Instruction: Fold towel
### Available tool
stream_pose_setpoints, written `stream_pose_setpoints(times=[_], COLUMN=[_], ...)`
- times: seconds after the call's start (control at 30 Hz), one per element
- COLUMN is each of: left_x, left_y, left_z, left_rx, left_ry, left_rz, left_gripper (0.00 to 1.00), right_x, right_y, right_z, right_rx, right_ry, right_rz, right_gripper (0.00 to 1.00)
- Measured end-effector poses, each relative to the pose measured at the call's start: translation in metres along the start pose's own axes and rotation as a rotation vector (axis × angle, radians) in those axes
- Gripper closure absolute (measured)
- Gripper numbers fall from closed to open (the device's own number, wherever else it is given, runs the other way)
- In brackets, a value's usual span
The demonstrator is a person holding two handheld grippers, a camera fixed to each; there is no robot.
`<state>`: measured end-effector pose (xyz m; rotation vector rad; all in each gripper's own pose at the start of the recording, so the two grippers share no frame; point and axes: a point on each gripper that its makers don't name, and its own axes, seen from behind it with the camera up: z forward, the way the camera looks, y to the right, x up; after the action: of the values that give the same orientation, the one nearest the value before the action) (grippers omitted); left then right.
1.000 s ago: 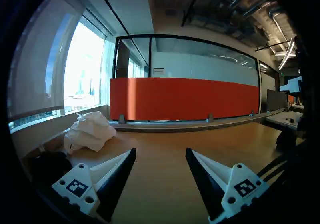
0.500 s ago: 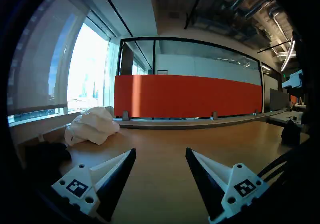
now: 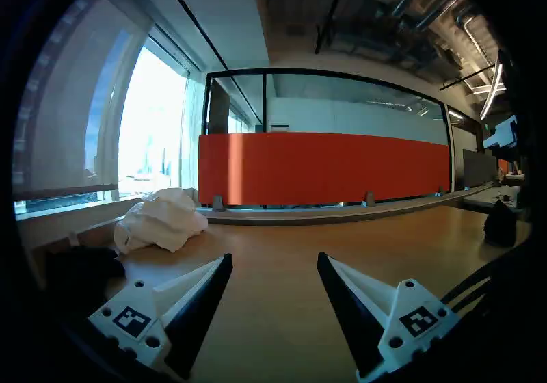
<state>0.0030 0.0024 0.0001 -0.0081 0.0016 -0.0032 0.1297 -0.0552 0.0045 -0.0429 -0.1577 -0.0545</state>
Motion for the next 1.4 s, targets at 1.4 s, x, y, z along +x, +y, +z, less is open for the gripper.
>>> stream_pose_setpoints(times=[1.4], left_x=[-0.001], left_y=[0.001], left_z=[-0.001], left_rx=[-0.001], left_ry=[-0.001], left_rz=[0.003], left_gripper=[0.05], right_x=[-0.064], right_y=[0.048], right_z=[0.015], right_rx=[0.026], right_ry=[0.099], right_rz=[0.049], right_gripper=[0.00])
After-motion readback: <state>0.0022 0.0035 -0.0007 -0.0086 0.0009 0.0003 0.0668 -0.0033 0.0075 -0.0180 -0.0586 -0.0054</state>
